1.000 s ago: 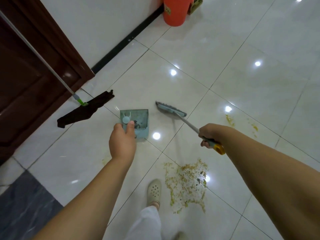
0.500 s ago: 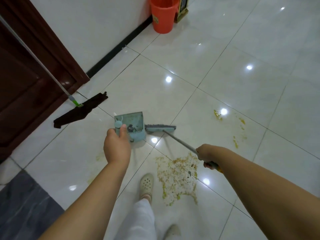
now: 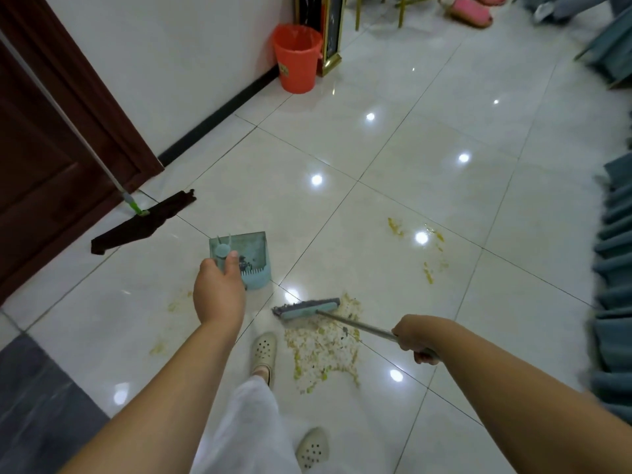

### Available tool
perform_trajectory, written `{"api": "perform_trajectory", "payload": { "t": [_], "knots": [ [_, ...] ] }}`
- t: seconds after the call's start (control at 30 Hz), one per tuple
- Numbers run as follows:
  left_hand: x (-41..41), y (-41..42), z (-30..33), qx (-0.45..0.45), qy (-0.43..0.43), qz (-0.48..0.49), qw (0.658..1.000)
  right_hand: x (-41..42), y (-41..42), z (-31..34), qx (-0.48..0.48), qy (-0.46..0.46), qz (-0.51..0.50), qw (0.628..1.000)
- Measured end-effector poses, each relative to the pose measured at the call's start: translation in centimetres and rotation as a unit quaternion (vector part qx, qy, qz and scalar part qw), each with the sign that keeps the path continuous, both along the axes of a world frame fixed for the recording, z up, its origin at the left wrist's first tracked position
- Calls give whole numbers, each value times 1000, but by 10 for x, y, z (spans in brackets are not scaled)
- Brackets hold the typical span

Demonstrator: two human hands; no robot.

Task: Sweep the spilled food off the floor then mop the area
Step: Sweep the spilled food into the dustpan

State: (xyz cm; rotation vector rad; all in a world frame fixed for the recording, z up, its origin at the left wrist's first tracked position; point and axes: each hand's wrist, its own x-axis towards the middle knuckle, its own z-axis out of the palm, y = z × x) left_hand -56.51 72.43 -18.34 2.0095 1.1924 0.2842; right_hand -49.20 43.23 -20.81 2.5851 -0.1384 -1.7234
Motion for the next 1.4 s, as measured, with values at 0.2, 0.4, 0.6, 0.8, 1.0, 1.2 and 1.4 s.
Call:
{"api": "perform_trajectory", "payload": {
  "t": [0.2,0.4,0.6,0.8,1.0,1.2,1.4],
  "knots": [
    [-24,-32,-2,4,7,-19,1000,-18,-57,21,43,-12,-72,996],
    [-36,-38,-12,-25,15,-37,999,-22,-90,16,95,-54,-222,969],
    [-38,-34,-21,-45,11,-46,998,-19,-89,-15,82,-60,-329,939],
    [-44,-28,-25,-54,12,-68,996,-61,-74,-40,70,-40,-348,934],
    [-50,-6,-19,-59,9,-99,993,-128,-28,-42,49,-22,-360,931],
    [-70,24,-6,-71,-8,-139,988,-188,15,-37,38,-7,-358,933],
    [-91,58,9,-83,-19,-171,982,-237,53,-24,37,11,-413,910]
  ]
}}
